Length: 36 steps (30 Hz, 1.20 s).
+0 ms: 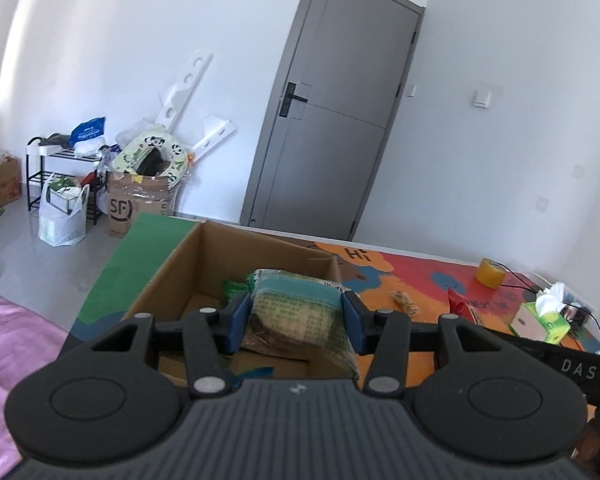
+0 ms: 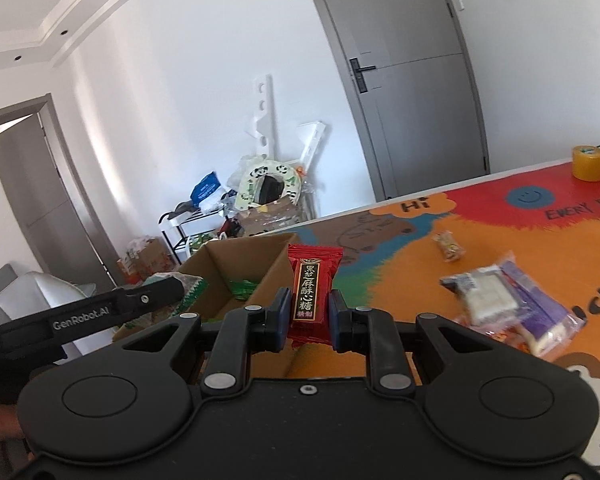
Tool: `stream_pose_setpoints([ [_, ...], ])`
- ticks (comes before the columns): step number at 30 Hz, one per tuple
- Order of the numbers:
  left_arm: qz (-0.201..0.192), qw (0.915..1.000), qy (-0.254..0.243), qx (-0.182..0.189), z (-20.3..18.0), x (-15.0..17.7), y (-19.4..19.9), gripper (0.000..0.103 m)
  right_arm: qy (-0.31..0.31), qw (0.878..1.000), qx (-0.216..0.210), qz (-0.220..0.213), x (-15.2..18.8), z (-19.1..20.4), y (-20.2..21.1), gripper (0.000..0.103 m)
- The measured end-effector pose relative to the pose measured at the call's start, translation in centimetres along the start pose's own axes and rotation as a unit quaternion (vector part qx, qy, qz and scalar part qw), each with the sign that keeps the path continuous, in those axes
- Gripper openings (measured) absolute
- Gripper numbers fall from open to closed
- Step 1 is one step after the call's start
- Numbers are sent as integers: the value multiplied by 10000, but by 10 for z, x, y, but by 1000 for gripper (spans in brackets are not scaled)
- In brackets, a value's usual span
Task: Organize snacks
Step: 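Carry the pastry packet and red candy packet over the cardboard box, then open both tools to drop the packets into the cardboard box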
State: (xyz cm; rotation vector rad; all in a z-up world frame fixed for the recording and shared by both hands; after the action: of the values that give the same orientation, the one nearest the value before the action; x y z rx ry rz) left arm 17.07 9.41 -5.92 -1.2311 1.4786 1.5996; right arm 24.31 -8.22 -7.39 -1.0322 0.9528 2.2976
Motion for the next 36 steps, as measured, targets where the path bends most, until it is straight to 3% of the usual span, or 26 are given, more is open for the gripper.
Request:
stream_pose_setpoints([
  [11,127,9997,193,-36,21,5,-13,50,150,9997,-153,144,5,30,-19,21],
  [28,76,9981,503,-358,64,3,4,52,275,9983,-420,311,13,76,-51,22],
  [30,81,9978,546,-373,67,3,4,52,310,9985,-370,254,10,78,-57,29],
  [32,112,9976,575,-378,68,4,3,58,333,9990,-253,183,9,77,-57,46],
  [36,130,9975,552,-427,66,5,0,73,275,9992,-229,166,10,71,-48,52],
])
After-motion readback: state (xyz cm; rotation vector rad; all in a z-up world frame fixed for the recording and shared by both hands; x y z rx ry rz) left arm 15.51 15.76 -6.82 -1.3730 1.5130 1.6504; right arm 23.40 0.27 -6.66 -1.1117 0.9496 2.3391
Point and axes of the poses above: each gripper's, at about its wrist camera, not at the fingertips, and y roughly against the way its jaws point, z to its left, x to its underside, the point moved 10 cm from there along -y, roughly the way its jaws point, and after that the axes turned 12 degrees about -y, right-handed, at the moved point
